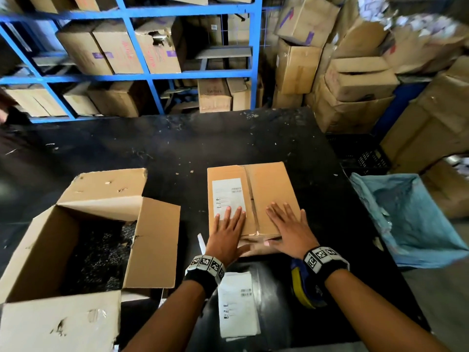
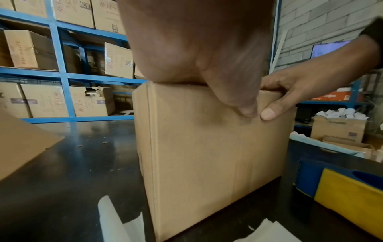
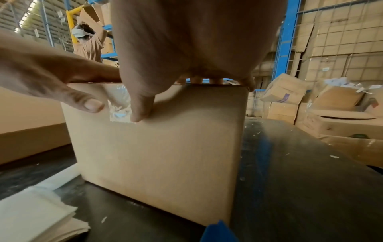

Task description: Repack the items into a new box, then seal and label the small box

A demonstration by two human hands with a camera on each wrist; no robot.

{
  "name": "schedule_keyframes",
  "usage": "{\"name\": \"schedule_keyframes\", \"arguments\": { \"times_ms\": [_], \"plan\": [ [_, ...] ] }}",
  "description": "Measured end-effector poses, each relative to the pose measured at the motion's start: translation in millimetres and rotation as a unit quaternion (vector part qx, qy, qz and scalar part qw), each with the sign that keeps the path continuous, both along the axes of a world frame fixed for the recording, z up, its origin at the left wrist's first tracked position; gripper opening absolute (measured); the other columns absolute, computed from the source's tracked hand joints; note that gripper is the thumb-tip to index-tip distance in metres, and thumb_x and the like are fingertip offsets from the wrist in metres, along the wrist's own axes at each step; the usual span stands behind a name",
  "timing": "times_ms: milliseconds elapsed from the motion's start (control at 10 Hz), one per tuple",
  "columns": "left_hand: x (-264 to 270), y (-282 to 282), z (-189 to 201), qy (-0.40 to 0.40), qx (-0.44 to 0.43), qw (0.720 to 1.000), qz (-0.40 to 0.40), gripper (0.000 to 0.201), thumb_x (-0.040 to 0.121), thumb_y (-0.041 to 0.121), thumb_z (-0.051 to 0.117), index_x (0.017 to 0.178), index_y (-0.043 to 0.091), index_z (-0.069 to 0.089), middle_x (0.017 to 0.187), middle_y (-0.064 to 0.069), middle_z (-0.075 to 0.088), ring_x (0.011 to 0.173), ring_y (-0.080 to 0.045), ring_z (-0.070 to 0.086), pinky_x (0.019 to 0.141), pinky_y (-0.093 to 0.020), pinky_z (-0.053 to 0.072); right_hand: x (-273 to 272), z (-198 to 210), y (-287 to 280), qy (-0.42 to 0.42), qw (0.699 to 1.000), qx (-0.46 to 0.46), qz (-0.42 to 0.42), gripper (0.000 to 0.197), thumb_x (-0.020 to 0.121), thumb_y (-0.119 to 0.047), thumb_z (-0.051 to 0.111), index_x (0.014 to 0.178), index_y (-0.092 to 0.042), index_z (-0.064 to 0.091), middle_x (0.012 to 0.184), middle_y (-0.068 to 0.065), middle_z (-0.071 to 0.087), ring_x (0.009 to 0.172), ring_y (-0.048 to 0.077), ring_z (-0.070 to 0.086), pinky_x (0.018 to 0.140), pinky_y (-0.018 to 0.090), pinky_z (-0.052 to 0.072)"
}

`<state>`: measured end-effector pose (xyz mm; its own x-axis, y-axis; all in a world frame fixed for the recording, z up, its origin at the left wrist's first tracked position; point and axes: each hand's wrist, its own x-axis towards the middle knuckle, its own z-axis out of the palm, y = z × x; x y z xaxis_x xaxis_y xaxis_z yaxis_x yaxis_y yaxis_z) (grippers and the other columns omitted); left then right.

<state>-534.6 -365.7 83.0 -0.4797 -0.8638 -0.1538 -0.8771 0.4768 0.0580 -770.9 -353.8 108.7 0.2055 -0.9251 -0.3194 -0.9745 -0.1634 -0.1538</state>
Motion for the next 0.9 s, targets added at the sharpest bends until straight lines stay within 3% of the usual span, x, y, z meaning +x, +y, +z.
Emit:
{"name": "schedule_keyframes", "arguments": {
  "times_ms": [200,500,600,700,800,900],
  "plan": [
    [2.8,2.0,-9.6,0.005,-0.01,1.0,0.01,0.091,0.087,0.073,0.04,0.157,0.021,0.015,0.164,0.002,0.017,0.151,-0.027,0.015,0.119,-0.055,0.021,3.6,-15.4,18.5,-0.012,0.999,-0.044,-0.011,0.093,0.091,-0.08,0.03,0.16,-0.036,-0.014,0.167,-0.009,-0.022,0.153,0.027,-0.02,0.118,0.07,-0.002],
    [-2.9,5.1,-5.9,-0.015,0.001,0.999,0.028,0.09,0.089,0.076,0.026,0.158,0.022,0.005,0.166,0.003,0.006,0.152,-0.026,0.003,0.121,-0.055,0.013,-3.3,-20.0,14.1,-0.012,0.999,-0.045,0.005,0.095,0.09,-0.082,0.028,0.158,-0.036,-0.019,0.166,-0.007,-0.027,0.153,0.028,-0.023,0.118,0.069,-0.005],
    [-1.0,3.2,-3.1,0.004,0.013,1.0,0.023,0.09,0.09,0.074,0.028,0.158,0.023,0.0,0.166,0.004,-0.002,0.152,-0.025,-0.006,0.122,-0.054,0.008,-2.7,-16.8,14.2,-0.018,0.999,-0.047,0.002,0.094,0.092,-0.078,0.032,0.16,-0.034,-0.015,0.165,-0.005,-0.027,0.152,0.028,-0.023,0.116,0.066,-0.011],
    [4.9,10.6,2.6,0.094,0.023,0.994,0.041,0.089,0.093,0.07,0.036,0.158,0.022,-0.002,0.165,0.005,-0.005,0.152,-0.019,-0.01,0.124,-0.045,0.002,-1.0,-13.6,25.0,-0.063,0.996,-0.061,-0.012,0.084,0.098,-0.067,0.037,0.162,-0.031,-0.005,0.165,-0.004,-0.023,0.154,0.023,-0.019,0.123,0.061,-0.007],
    [15.6,34.6,16.6,0.2,0.013,0.978,0.067,0.084,0.095,0.06,0.045,0.158,0.025,0.002,0.165,0.009,-0.003,0.151,-0.01,-0.011,0.123,-0.033,-0.001,-2.0,-7.9,55.4,-0.162,0.982,-0.096,-0.024,0.071,0.102,-0.055,0.044,0.161,-0.03,0.014,0.167,-0.006,-0.01,0.156,0.016,-0.011,0.128,0.046,0.003],
    [48.0,76.2,14.1,0.231,-0.026,0.967,0.103,0.07,0.098,0.053,0.047,0.156,0.028,0.017,0.164,0.009,0.013,0.152,-0.008,0.006,0.123,-0.034,0.011,-15.6,-14.7,107.7,-0.193,0.976,-0.091,-0.052,0.057,0.102,-0.058,0.04,0.152,-0.032,0.04,0.162,-0.01,0.027,0.15,0.012,0.026,0.12,0.034,0.023]
  ]
}}
